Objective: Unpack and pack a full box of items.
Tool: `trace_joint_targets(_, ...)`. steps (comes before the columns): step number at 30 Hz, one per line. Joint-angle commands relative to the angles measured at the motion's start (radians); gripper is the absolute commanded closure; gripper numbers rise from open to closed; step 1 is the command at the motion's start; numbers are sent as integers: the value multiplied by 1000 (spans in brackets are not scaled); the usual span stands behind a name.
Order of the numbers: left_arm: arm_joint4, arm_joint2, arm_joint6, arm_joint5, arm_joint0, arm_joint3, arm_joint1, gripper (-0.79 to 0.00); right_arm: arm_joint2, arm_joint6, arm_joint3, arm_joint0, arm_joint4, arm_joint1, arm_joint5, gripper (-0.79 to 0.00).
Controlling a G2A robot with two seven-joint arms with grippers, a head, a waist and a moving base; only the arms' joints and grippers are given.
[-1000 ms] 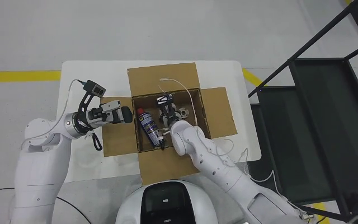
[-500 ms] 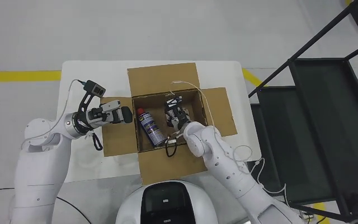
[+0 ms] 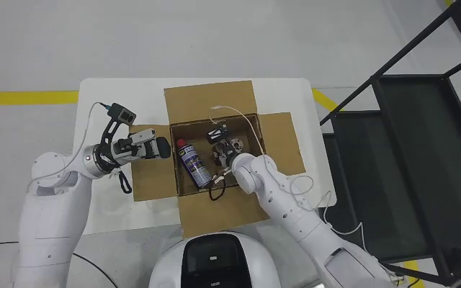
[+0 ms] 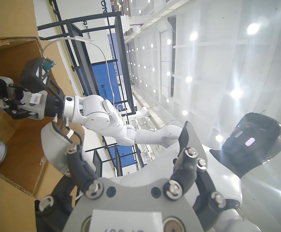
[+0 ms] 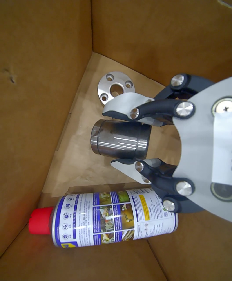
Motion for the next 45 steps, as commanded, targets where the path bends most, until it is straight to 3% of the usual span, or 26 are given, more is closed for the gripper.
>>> trace_joint_targets(1, 0, 0, 0, 0, 0, 0, 0, -785, -3, -2, 9, 2, 2, -2, 2, 0)
trace_joint_targets(3, 0, 0, 0, 0, 0, 0, 0, -785, -5, -3, 12, 2, 3, -4, 3, 0)
trace_joint_targets(4, 0, 0, 0, 0, 0, 0, 0, -785, -5, -3, 12, 2, 3, -4, 4, -55)
trace_joint_targets(6, 0, 0, 0, 0, 0, 0, 0, -785, -4, -2, 11, 1, 5, -5, 7, -680)
trace_joint_targets(7, 0, 0, 0, 0, 0, 0, 0, -785, -4, -2, 11, 0, 5, -6, 8, -785)
trace_joint_targets(19, 0, 0, 0, 0, 0, 0, 0, -785, -22, 2, 64, 37, 20, -21, 9, -785)
trace_joint_targets(24, 0, 0, 0, 0, 0, 0, 0, -785, -28, 11, 109, 64, 41, -30, 8, -653)
trace_joint_targets(26, 0, 0, 0, 0, 0, 0, 0, -785, -33, 15, 128, 76, 47, -34, 5, -539)
trace_joint_targets(33, 0, 0, 0, 0, 0, 0, 0, -785, -46, 18, 170, 102, 61, -45, 2, -299)
trace_joint_targets(36, 0, 0, 0, 0, 0, 0, 0, -785, -49, 15, 182, 109, 67, -49, 0, 0)
trace_joint_targets(45, 0, 0, 0, 0, 0, 0, 0, -785, -32, -14, 102, 70, 42, -43, 10, 0)
